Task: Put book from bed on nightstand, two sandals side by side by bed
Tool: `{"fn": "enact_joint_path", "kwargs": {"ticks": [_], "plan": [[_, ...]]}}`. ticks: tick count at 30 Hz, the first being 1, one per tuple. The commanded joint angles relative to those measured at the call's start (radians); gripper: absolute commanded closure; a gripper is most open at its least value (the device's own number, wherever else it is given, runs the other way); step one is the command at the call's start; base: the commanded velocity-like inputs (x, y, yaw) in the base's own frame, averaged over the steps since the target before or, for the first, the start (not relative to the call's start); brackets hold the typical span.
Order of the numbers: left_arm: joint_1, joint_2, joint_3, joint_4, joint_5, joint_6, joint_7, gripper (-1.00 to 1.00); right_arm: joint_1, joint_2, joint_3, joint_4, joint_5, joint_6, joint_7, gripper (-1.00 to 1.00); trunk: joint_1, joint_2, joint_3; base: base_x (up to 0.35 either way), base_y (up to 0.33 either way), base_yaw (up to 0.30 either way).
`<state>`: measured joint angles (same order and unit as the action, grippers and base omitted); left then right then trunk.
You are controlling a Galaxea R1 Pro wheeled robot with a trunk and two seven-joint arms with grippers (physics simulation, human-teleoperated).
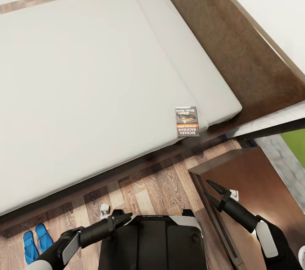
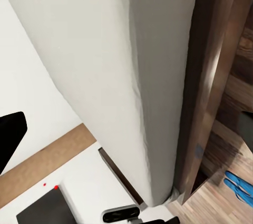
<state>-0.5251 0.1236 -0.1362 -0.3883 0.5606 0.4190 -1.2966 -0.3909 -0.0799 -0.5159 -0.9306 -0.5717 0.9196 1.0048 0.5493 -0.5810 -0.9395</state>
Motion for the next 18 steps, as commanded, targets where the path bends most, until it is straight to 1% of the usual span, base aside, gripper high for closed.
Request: {"fn": "enact_joint_path", "kwargs": {"ticks": [1, 5, 14, 16, 18], "plan": [[0.0, 0.0, -0.006, 0.0, 0.009, 0.01, -0.001, -1.0, 0.0, 0.0, -0.001, 0.0, 0.001, 0.004, 0.003, -1.0, 0.0, -0.001, -0.001, 0.0, 0.0, 0.0], [-0.001, -0.005, -0.006, 0.0, 0.008, 0.01, -0.001, -1.0, 0.0, 0.0, -0.001, -0.004, 0.0, 0.004, 0.002, -1.0, 0.0, -0.001, -0.001, 0.0, 0.0, 0.0], [-0.001, -0.007, -0.006, 0.0, 0.007, 0.01, -0.001, -1.0, 0.0, 0.004, -0.001, -0.002, 0.006, 0.004, -0.004, -1.0, 0.0, -0.001, -0.001, 0.0, 0.0, 0.0], [-0.001, -0.007, -0.006, 0.0, 0.007, 0.01, -0.001, -1.0, -0.001, 0.018, -0.001, -0.003, 0.007, 0.003, -0.005, -1.0, 0.0, -0.001, -0.001, 0.0, 0.0, 0.0], [-0.001, -0.007, -0.006, 0.0, 0.007, 0.01, -0.001, -1.0, 0.0, 0.066, -0.002, -0.005, 0.009, 0.001, -0.006, -1.0, 0.0, -0.001, -0.001, 0.0, 0.0, 0.0]]}}
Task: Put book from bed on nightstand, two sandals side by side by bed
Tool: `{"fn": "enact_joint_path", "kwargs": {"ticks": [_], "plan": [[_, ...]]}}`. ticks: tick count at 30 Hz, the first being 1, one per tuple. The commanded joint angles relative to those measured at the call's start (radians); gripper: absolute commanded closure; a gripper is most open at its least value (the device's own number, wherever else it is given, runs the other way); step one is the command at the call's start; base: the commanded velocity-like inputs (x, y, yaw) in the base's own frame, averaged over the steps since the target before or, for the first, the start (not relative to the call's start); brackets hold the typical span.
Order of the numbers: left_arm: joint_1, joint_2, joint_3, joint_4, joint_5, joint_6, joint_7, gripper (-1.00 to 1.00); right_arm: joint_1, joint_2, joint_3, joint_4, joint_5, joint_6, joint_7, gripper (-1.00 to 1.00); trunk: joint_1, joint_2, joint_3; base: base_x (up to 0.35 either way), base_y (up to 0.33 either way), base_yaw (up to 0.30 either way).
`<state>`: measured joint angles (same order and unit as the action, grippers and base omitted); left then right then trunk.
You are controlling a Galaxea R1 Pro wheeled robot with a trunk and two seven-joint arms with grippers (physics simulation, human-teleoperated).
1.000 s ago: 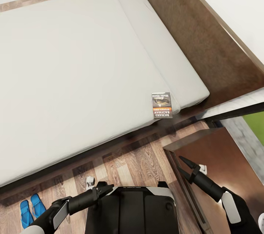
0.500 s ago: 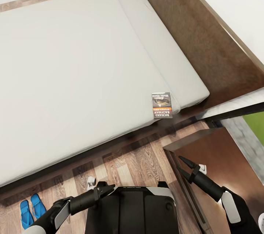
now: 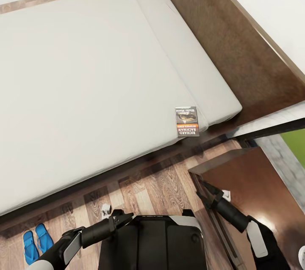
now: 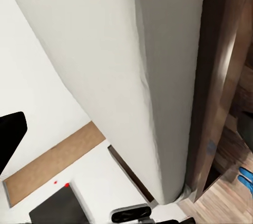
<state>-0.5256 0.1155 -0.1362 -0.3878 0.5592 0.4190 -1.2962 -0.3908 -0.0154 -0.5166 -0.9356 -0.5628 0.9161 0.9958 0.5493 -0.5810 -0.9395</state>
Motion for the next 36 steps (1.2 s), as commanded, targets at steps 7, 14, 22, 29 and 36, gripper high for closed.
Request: {"fn": "enact_joint_path", "kwargs": {"ticks": [7, 14, 22, 29, 36], "plan": [[0.0, 0.001, -0.006, 0.0, 0.008, 0.011, -0.002, -1.0, 0.0, 0.055, -0.003, 0.005, -0.002, -0.071, -0.002, -1.0, 0.0, -0.001, -0.001, 0.0, 0.0, 0.0], [0.0, 0.001, -0.006, -0.001, 0.008, 0.01, 0.002, -1.0, -0.001, 0.059, -0.003, 0.004, -0.014, -0.206, -0.002, -1.0, 0.0, -0.001, -0.001, 0.0, 0.0, 0.0], [0.0, 0.001, -0.006, -0.002, 0.01, 0.009, 0.004, -1.0, -0.061, 0.062, -0.002, 0.005, -0.146, -0.328, -0.045, -1.0, 0.0, -0.001, -0.001, 0.0, 0.0, 0.0], [0.0, -0.021, -0.007, -0.001, 0.008, 0.009, 0.031, -1.0, -0.163, 0.069, -0.002, 0.03, -0.177, -0.354, -0.215, -1.0, 0.0, -0.001, -0.001, 0.0, 0.0, 0.0], [0.001, -0.045, -0.007, 0.0, 0.008, 0.008, 0.085, -1.0, -0.207, 0.076, -0.001, 0.114, -0.179, -0.423, -0.279, -1.0, 0.0, -0.001, -0.001, 0.0, 0.0, 0.0]]}}
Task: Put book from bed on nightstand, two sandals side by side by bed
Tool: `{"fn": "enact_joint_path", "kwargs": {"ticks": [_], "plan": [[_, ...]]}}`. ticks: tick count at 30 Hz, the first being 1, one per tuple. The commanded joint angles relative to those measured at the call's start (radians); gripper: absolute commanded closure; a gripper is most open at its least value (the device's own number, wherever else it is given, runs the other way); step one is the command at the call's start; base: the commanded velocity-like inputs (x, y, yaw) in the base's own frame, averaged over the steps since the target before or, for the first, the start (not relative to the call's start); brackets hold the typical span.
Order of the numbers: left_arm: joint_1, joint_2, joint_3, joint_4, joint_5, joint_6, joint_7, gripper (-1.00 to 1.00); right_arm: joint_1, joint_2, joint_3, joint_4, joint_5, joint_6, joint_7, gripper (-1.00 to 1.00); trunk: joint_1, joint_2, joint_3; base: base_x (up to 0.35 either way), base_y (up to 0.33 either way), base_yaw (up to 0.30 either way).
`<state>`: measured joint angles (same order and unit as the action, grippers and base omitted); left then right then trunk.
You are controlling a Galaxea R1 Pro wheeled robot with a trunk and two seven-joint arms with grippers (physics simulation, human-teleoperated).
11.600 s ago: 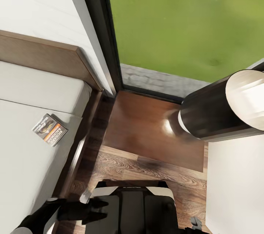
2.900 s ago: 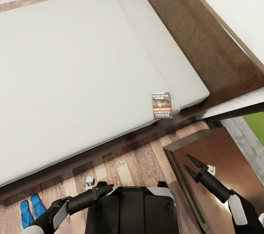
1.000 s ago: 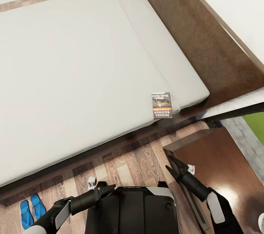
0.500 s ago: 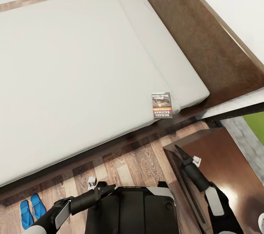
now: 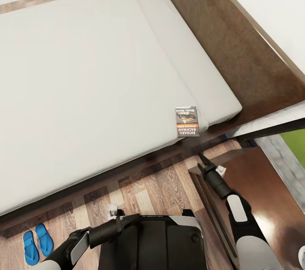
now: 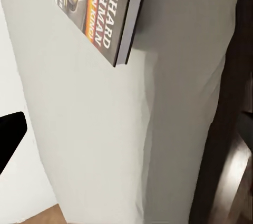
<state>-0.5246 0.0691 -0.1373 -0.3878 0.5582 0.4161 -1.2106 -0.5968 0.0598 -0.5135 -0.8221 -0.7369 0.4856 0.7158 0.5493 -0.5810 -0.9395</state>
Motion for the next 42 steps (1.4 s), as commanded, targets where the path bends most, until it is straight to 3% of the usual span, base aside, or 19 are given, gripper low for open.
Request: {"fn": "enact_joint_path", "kwargs": {"ticks": [1, 9, 12, 15, 18, 25, 30, 33, 42], "plan": [[0.0, 0.0, -0.007, 0.0, 0.009, 0.01, 0.001, -1.0, -0.002, 0.001, -0.004, 0.009, -0.005, -0.011, -0.001, -1.0, 0.0, -0.001, -0.001, 0.0, 0.0, 0.0], [0.0, -0.004, -0.007, -0.001, 0.011, 0.01, 0.002, -1.0, -0.006, 0.006, -0.003, 0.026, -0.007, -0.045, -0.004, -1.0, 0.0, -0.001, -0.001, 0.0, 0.0, 0.0], [0.0, -0.014, -0.007, -0.001, 0.011, 0.01, 0.002, -1.0, -0.042, 0.007, -0.003, 0.026, -0.024, -0.046, -0.004, -1.0, 0.0, -0.001, -0.001, 0.0, 0.0, 0.0], [0.0, -0.028, -0.007, -0.002, 0.01, 0.01, 0.002, -1.0, -0.097, 0.006, -0.003, 0.026, -0.112, -0.042, -0.003, -1.0, 0.0, -0.001, -0.001, 0.0, 0.0, 0.0], [0.0, -0.031, -0.007, -0.002, 0.009, 0.01, 0.002, -1.0, -0.108, 0.006, 0.004, 0.027, -0.162, -0.038, 0.0, -1.0, 0.0, -0.001, -0.001, 0.0, 0.0, 0.0], [0.0, -0.032, -0.009, -0.002, 0.009, 0.01, 0.003, -1.0, -0.111, 0.006, 0.034, 0.029, -0.174, -0.051, -0.002, -1.0, 0.0, -0.001, -0.001, 0.0, 0.0, 0.0], [0.0, -0.032, -0.017, -0.001, 0.009, 0.009, 0.005, -1.0, -0.113, 0.006, 0.043, 0.068, -0.172, -0.196, -0.005, -1.0, 0.0, -0.001, -0.001, 0.0, 0.0, 0.0], [0.0, -0.032, -0.018, -0.001, 0.009, 0.009, 0.006, -1.0, -0.113, 0.006, 0.044, 0.078, -0.171, -0.232, -0.005, -1.0, 0.0, -0.001, -0.001, 0.0, 0.0, 0.0], [0.0, -0.032, -0.018, -0.001, 0.009, 0.009, 0.005, -1.0, -0.113, 0.006, 0.044, 0.083, -0.177, -0.255, -0.005, -1.0, 0.0, -0.001, -0.001, 0.0, 0.0, 0.0]]}}
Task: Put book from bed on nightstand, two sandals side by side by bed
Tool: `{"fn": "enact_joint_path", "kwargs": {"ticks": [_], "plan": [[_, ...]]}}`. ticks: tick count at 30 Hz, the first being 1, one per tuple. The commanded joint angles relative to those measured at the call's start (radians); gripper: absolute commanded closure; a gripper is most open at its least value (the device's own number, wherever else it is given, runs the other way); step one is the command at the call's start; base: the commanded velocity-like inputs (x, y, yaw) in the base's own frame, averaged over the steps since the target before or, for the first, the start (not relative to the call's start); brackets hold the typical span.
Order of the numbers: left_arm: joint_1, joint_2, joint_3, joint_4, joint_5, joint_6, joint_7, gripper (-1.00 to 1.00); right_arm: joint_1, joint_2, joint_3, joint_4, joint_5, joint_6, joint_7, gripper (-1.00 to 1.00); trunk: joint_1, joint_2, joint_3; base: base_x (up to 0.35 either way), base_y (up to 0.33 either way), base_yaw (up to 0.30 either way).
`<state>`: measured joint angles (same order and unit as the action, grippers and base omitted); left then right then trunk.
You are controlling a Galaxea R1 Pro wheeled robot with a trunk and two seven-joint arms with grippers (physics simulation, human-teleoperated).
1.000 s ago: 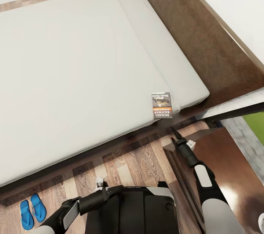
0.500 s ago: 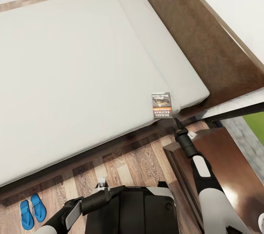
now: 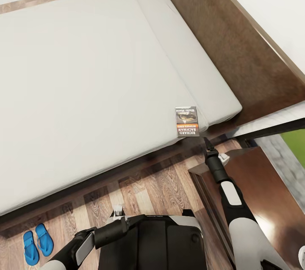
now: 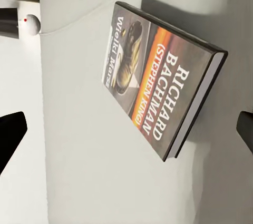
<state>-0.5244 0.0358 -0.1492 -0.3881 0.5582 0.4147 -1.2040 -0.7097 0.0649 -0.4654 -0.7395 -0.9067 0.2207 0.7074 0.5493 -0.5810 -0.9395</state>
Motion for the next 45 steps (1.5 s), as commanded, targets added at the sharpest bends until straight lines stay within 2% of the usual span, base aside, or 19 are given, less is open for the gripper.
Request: {"fn": "enact_joint_path", "kwargs": {"ticks": [1, 24, 38, 45], "plan": [[0.0, 0.001, -0.006, 0.0, 0.009, 0.011, -0.001, -1.0, -0.001, 0.001, -0.004, 0.0, -0.008, 0.01, 0.003, -1.0, 0.0, -0.001, -0.001, 0.0, 0.0, 0.0], [0.0, 0.001, -0.006, 0.0, 0.009, 0.012, 0.001, -1.0, -0.001, 0.001, -0.004, 0.002, -0.011, 0.024, 0.005, -1.0, 0.0, -0.001, -0.001, 0.0, 0.0, 0.0], [0.0, 0.002, -0.006, 0.0, 0.009, 0.012, 0.001, -1.0, -0.001, 0.003, -0.001, 0.003, -0.011, 0.025, 0.007, -1.0, 0.054, -0.099, -0.045, 0.0, 0.0, 0.0], [0.0, 0.001, -0.006, 0.0, 0.009, 0.012, 0.001, -1.0, -0.001, 0.003, 0.042, 0.017, -0.011, 0.025, 0.007, -1.0, 0.081, -0.148, -0.066, 0.0, 0.0, 0.0]]}}
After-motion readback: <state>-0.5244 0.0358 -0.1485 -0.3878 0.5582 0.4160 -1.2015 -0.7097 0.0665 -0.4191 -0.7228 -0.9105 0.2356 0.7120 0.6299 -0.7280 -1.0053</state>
